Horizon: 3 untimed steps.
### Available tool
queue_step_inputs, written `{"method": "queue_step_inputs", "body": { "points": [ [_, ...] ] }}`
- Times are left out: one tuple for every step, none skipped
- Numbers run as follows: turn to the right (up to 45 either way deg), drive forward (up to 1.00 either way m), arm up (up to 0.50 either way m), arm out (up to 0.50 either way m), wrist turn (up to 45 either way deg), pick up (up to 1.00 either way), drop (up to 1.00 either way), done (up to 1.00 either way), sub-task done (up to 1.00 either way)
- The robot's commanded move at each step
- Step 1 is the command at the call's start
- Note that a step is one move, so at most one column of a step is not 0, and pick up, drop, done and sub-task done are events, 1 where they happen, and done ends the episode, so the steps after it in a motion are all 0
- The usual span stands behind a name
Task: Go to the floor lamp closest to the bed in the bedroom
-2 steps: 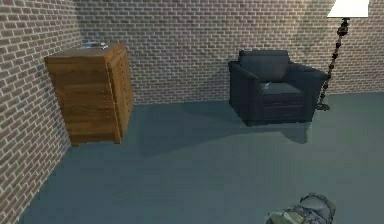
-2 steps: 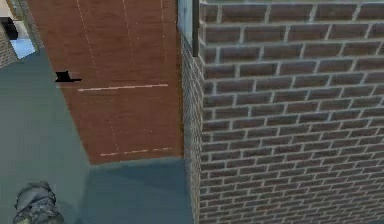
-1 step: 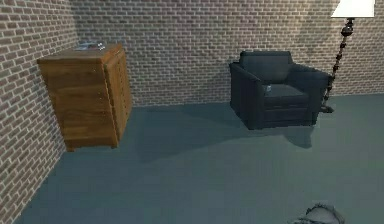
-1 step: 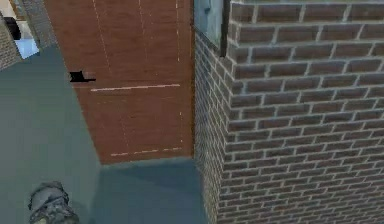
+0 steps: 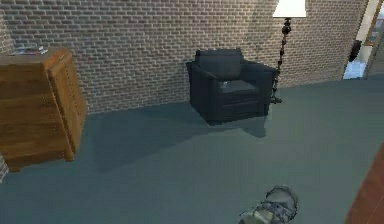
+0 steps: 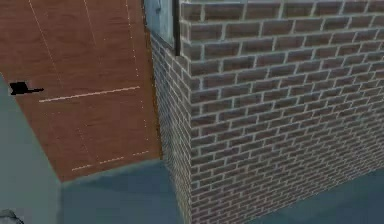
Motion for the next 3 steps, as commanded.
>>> {"method": "queue_step_inputs", "body": {
  "points": [
    [0.0, 1.00, 0.00, 0.00, 0.0, 0.00, 0.00, 0.00, 0.00],
    [3.0, 0.00, 0.00, 0.00, 0.0, 0.00, 0.00, 0.00, 0.00],
    [-3.0, 0.00, 0.00, 0.00, 0.0, 0.00, 0.00, 0.00, 0.00]
  ]
}}
